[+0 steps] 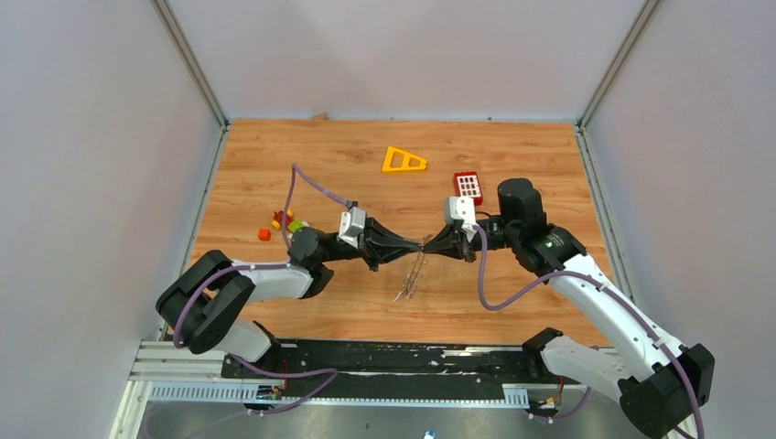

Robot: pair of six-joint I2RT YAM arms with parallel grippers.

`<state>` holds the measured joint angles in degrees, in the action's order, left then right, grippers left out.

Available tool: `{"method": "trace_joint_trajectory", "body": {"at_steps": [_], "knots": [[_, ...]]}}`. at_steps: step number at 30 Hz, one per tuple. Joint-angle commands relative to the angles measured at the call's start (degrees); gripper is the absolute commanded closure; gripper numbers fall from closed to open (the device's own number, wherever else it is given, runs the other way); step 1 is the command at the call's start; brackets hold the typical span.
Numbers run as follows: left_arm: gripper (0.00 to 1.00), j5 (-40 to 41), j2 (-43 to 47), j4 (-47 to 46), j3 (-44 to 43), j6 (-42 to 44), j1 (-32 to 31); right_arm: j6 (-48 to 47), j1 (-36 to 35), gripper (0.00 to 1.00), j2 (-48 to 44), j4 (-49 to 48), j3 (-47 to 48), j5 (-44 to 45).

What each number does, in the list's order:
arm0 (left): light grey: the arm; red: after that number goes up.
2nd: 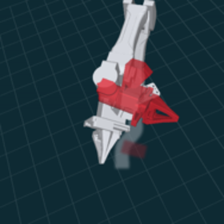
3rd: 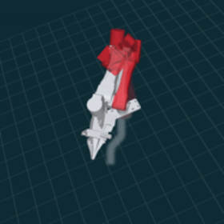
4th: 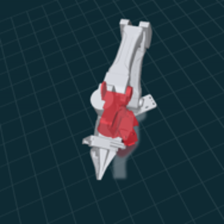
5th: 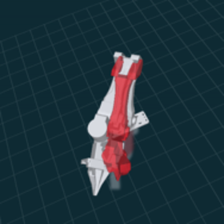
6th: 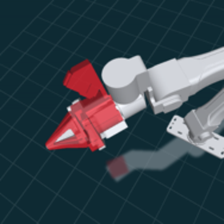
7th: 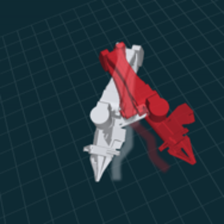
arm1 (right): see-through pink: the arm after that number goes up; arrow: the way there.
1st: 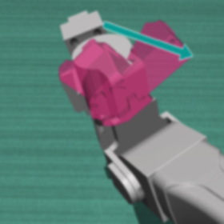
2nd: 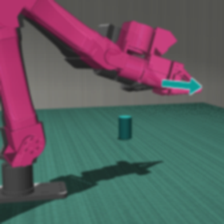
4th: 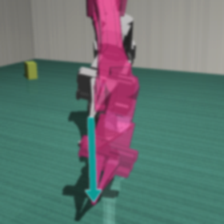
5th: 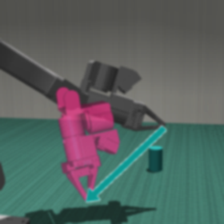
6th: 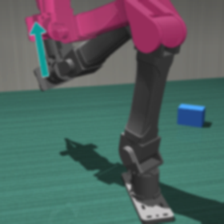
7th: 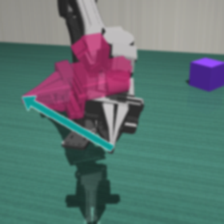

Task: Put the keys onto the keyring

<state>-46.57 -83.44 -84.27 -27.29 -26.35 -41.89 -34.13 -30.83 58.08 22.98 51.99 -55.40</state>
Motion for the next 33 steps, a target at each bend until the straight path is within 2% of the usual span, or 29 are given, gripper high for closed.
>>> {"method": "trace_joint_trajectory", "body": {"at_steps": [1, 6, 8, 11, 16, 22, 24, 27, 33], "knots": [[1.00, 0.01, -0.14, -7.75, -0.71, -0.06, -0.65, -1.54, -0.52, 1.00, -0.87, -1.94, -0.18, 1.44], [1.00, -0.18, -0.32, -7.76, -0.60, 1.42, -0.65, -3.94, -1.00, 1.00, -0.88, 3.72, 3.34, 6.22], [0.94, -0.91, -0.21, -6.89, -0.95, 2.38, -0.58, -4.90, -2.06, 1.00, -0.71, 6.06, 4.96, 8.86], [0.83, -2.21, 1.50, -0.75, -1.74, 6.89, -0.61, -6.76, -4.73, 1.00, -0.02, 11.12, 8.04, 13.83], [0.66, -3.52, 7.38, 17.79, -3.49, 20.74, -0.57, -8.42, -8.05, 1.00, 1.75, 18.42, 13.75, 21.15], [0.49, -3.09, 13.12, 52.87, -12.08, 44.71, -0.61, -10.68, -12.59, 1.00, 6.07, 27.07, 20.13, 30.46], [0.47, -2.38, 13.61, 64.26, -15.61, 51.29, -0.61, -11.07, -14.17, 1.00, 7.90, 29.25, 21.96, 33.70], [0.48, -1.03, 13.87, 72.06, -18.73, 56.65, -0.65, -11.41, -16.09, 1.00, 10.71, 32.50, 24.88, 37.04], [0.57, -1.31, 13.71, 70.45, -17.84, 57.24, -0.65, -10.88, -17.10, 1.00, 12.96, 34.33, 28.23, 38.88]]}}
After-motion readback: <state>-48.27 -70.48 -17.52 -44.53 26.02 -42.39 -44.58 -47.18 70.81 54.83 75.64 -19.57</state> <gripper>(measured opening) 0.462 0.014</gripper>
